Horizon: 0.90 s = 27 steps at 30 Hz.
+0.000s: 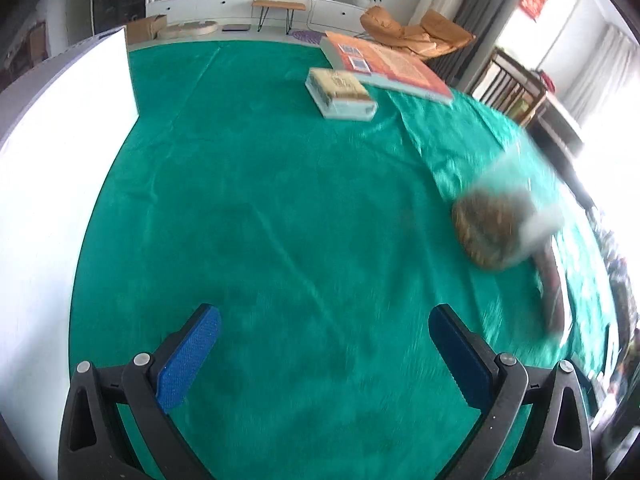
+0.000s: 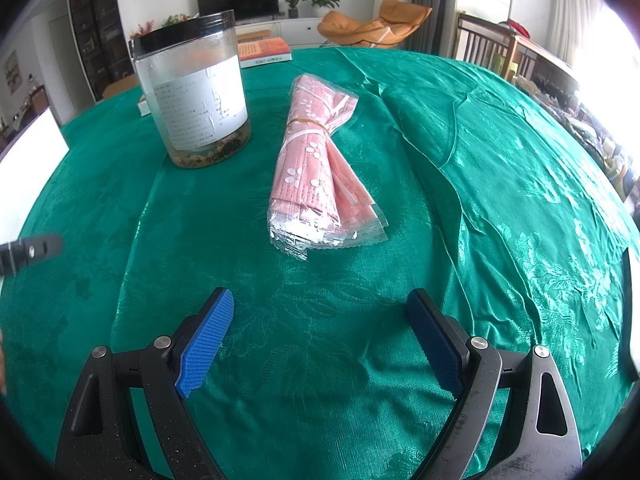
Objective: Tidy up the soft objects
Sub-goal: 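Grasp the tan tissue pack with the left tool while the right tool grasps the towel roll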
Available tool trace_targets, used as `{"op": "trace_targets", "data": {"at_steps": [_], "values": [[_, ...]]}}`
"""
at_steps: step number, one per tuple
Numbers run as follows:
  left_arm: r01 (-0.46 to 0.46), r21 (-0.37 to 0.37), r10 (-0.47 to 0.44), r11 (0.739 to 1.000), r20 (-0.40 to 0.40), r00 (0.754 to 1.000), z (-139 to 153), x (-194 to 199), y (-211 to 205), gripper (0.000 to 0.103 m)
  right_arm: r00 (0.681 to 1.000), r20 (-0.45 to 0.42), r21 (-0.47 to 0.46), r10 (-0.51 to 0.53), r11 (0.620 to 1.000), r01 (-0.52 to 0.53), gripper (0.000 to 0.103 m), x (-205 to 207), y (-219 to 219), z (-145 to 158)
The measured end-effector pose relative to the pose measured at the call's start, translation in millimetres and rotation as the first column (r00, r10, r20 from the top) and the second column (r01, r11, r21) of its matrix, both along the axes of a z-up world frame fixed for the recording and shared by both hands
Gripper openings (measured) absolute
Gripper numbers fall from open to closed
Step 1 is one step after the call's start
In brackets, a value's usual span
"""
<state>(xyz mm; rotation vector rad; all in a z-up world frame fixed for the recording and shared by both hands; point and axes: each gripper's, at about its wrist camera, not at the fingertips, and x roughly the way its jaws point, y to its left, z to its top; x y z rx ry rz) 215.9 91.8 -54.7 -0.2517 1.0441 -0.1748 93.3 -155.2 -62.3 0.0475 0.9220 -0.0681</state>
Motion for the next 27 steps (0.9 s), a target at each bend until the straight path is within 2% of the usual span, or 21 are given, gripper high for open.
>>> {"op": "trace_targets", "data": {"at_steps": [2,5,10,13,14,15,16,17,18,20,22,24,25,27], "values": [[-0.024,-0.058,0.025,0.998,0.027,0.999,15,42,3,0.103,1.0,0.0,0.0,0.0,1.0,0.0,0.09,0,0,0],[-0.039,-0.054,0.04,0.998,0.011,0.999,23,107,-7,0.103,1.0,0.0,0.0,0.0,1.0,0.0,0.091,0,0,0],[-0.086,-0.066,0.082,0.994,-0.071,0.994,4,185,-31,0.103,1.0,0.0,0.001,0.001,1.0,-0.001,0.091,0,0,0],[-0.108,-0.008,0.106,0.994,-0.124,0.987,-18,211,-47,0.103,1.0,-0.002,0.001,0.004,1.0,-0.004,0.092,0,1,0],[-0.095,0.054,0.098,0.994,-0.061,0.993,-14,212,-54,0.103,1.0,-0.003,0.001,0.005,1.0,-0.005,0.093,0,1,0],[-0.075,0.12,0.08,0.99,-0.04,0.996,-13,212,-61,0.098,1.0,-0.004,0.001,0.006,1.0,-0.006,0.093,0,2,-1],[-0.048,0.163,0.054,0.985,-0.032,0.998,-15,212,-66,0.068,1.0,-0.005,0.002,0.007,1.0,-0.007,0.093,0,2,-1],[-0.03,0.227,0.033,0.973,-0.012,0.999,-14,208,-70,0.057,1.0,-0.005,0.003,0.008,1.0,-0.008,0.093,0,3,-1],[-0.001,0.252,0.0,0.968,0.003,1.0,-13,204,-70,0.053,1.0,-0.005,0.005,0.01,1.0,-0.01,0.093,0,2,0],[0.055,0.25,-0.06,0.967,0.01,0.998,-11,189,-66,0.053,1.0,-0.001,0.055,0.002,0.998,-0.002,0.09,-3,-4,7],[0.1,0.261,-0.106,0.96,0.01,0.994,-8,173,-58,0.053,0.995,0.088,0.161,-0.039,0.987,0.024,0.09,-6,-20,32],[0.141,0.269,-0.144,0.953,-0.008,0.99,-6,155,-51,0.053,0.984,0.168,0.19,-0.068,0.981,0.035,0.09,9,-32,60],[0.155,0.266,-0.157,0.951,-0.015,0.987,-4,147,-48,0.053,0.986,0.159,0.186,-0.056,0.982,0.026,0.09,27,-36,66],[0.165,0.235,-0.165,0.958,-0.019,0.986,4,130,-41,0.053,0.999,0.046,0.186,-0.005,0.983,-0.003,0.09,80,-39,60]]}}
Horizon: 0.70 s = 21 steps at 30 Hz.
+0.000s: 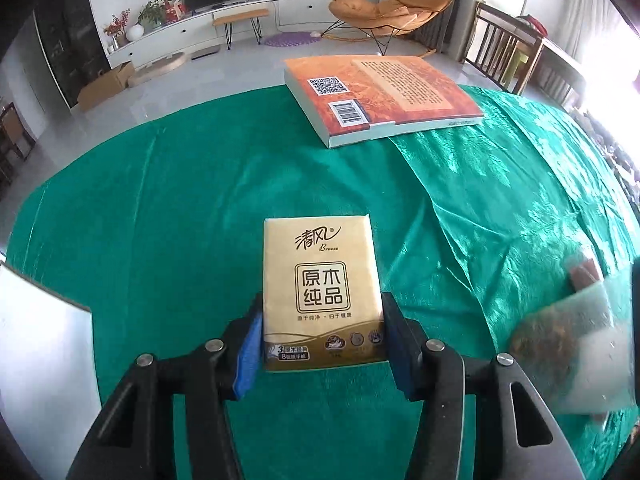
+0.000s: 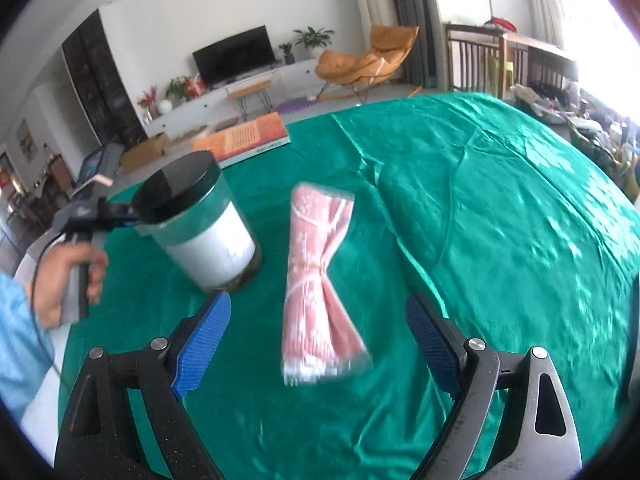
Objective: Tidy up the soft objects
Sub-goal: 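Grasp the tan tissue pack with the left tool while the right tool grasps the towel roll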
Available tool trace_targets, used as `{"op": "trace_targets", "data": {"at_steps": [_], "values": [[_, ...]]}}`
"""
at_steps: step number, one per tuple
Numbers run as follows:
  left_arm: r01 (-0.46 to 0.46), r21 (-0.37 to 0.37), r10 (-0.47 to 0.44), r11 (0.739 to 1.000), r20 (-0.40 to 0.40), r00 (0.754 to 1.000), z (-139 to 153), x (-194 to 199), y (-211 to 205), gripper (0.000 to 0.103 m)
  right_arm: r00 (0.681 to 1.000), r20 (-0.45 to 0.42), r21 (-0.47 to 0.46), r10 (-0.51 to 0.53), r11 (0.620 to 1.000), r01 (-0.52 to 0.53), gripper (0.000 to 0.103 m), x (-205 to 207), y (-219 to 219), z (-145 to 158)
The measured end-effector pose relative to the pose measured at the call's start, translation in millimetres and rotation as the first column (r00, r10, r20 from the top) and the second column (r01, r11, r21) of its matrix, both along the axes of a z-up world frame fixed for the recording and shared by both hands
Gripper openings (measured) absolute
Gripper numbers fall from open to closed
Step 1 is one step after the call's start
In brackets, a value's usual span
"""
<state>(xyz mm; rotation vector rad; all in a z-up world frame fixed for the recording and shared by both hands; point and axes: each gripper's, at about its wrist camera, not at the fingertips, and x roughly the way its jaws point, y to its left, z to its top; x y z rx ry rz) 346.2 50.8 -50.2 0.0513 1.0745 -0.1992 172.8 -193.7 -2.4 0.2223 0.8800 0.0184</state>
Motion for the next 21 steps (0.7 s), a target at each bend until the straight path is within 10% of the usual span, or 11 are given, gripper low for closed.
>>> {"op": "trace_targets", "data": {"at_steps": [2,4,8,14,21], "values": [[-0.002,-0.061,0.001,0.998,-0.007,1.0,13,-11,9,0.053,0.993,-0.117,-0.005,0.032,0.999,-0.032,0.085,40,1,-22],[-0.004,-0.11,0.004,0.994,-0.004,1.0,27,-27,18,0.053,0.971,-0.213,0.014,0.105,0.994,-0.105,0.029,63,5,-46],[0.01,-0.205,-0.006,0.979,0.019,1.0,59,-53,33,0.053,0.983,-0.17,-0.036,0.063,0.997,-0.07,0.025,69,1,-24],[0.029,-0.296,0.008,0.955,0.125,0.992,127,-116,86,0.053,0.988,0.02,-0.129,0.151,0.981,-0.147,0.025,50,40,92],[-0.138,-0.165,0.167,0.977,0.175,0.97,159,-225,208,0.053,0.876,0.119,0.044,0.466,0.879,-0.474,0.025,-6,205,166]]}}
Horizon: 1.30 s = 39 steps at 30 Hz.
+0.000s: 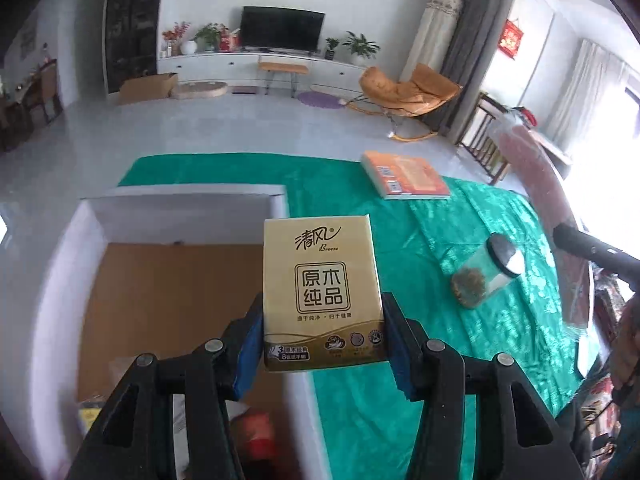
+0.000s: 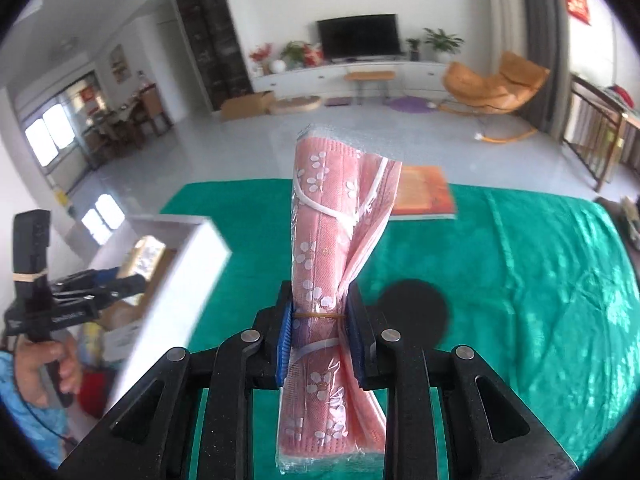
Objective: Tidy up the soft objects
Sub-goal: 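Grasp the tan tissue pack with the left tool while the right tool grasps the towel roll, then carry both items over the white box and open both tools to drop them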
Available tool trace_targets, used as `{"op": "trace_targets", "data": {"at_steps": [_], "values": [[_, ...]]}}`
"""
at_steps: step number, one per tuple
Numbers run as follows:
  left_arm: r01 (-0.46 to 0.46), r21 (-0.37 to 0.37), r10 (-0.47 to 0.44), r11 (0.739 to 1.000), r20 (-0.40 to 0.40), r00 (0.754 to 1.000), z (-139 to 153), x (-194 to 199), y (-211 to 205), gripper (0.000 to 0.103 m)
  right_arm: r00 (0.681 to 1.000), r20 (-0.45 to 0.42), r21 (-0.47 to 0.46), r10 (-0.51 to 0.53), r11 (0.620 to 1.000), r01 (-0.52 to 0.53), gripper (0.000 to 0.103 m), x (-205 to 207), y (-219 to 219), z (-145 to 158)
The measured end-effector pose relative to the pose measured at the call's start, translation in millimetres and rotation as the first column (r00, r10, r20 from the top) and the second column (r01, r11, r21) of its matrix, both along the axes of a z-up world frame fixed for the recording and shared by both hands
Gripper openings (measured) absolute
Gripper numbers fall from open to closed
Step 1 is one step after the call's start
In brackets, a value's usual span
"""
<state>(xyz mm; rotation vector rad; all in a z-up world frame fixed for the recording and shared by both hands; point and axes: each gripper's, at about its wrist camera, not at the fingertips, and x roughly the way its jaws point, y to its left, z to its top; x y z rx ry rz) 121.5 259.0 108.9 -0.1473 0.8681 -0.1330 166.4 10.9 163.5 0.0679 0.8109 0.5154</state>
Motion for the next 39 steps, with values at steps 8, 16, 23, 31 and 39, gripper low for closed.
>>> {"op": "trace_targets", "data": {"at_steps": [8,16,23,31,39], "values": [[-0.225,0.175,0.226,0.958,0.015,0.974,-14,-102,81,0.092,0.922,-0.139,0.236,0.36,0.917,-0.322,0.073,-70,183,-29],[-0.419,0.222,0.401,0.88,0.125,0.908,-8,-152,86,0.1,0.947,-0.09,0.128,0.309,0.946,-0.297,0.074,-82,173,-45],[-0.537,0.25,0.524,0.805,0.124,0.843,-16,-168,71,0.101,0.956,-0.061,-0.009,0.287,0.958,-0.288,0.074,-88,167,-53],[-0.584,0.33,0.571,0.742,0.145,0.808,-21,-174,68,0.101,0.946,-0.007,-0.15,0.325,0.935,-0.322,0.074,-107,184,-54],[-0.599,0.347,0.583,0.722,0.161,0.796,-18,-175,69,0.101,0.941,-0.008,-0.187,0.339,0.924,-0.335,0.074,-115,194,-55]]}}
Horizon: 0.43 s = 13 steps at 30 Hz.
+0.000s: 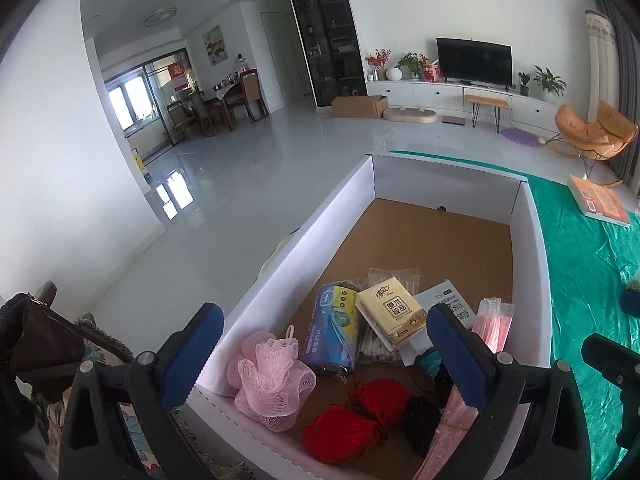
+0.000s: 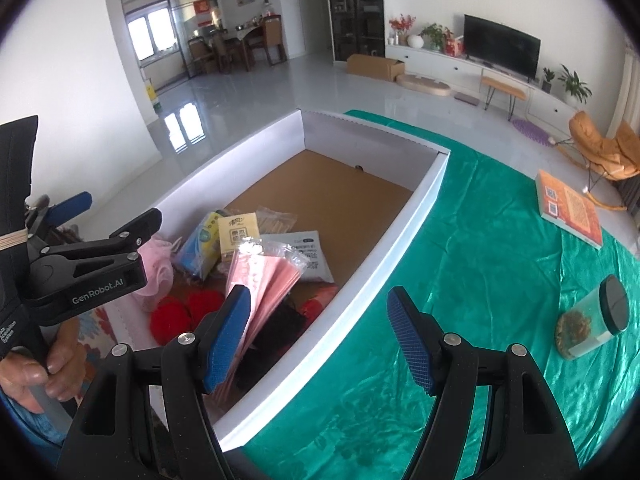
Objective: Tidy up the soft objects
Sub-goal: 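Carry both items over the white box and open both tools to drop them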
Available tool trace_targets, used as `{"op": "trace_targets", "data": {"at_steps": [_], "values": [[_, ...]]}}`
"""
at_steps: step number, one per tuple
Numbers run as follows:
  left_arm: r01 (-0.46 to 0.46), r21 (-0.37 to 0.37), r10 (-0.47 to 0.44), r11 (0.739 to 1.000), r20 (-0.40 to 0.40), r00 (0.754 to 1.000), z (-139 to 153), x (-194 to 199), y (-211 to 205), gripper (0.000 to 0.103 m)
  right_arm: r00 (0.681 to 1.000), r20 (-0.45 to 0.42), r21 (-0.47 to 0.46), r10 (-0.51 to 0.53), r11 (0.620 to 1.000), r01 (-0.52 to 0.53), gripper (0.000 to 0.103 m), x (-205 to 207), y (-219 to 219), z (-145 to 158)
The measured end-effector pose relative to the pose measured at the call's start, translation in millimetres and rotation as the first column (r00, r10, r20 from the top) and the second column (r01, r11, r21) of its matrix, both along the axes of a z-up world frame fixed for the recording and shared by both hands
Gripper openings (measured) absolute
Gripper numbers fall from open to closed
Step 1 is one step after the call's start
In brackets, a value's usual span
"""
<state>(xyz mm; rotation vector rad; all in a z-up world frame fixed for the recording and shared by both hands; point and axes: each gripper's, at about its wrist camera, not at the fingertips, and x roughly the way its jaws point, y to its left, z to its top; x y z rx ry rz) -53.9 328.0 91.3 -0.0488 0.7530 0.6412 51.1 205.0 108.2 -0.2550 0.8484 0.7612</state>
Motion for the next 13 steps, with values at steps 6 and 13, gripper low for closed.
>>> {"op": "trace_targets", "data": {"at_steps": [6,13], "values": [[0.009,-0.033,-0.009,0.999,0.003,1.0,-1,-4,1,0.101,1.0,-0.002,-0.023,0.016,1.0,-0.016,0.074,-6,8,-6],[0.007,-0.049,-0.007,0.999,0.007,1.0,-9,-10,0,0.103,1.0,-0.007,-0.011,0.014,1.0,-0.014,0.074,-10,7,-11]]}}
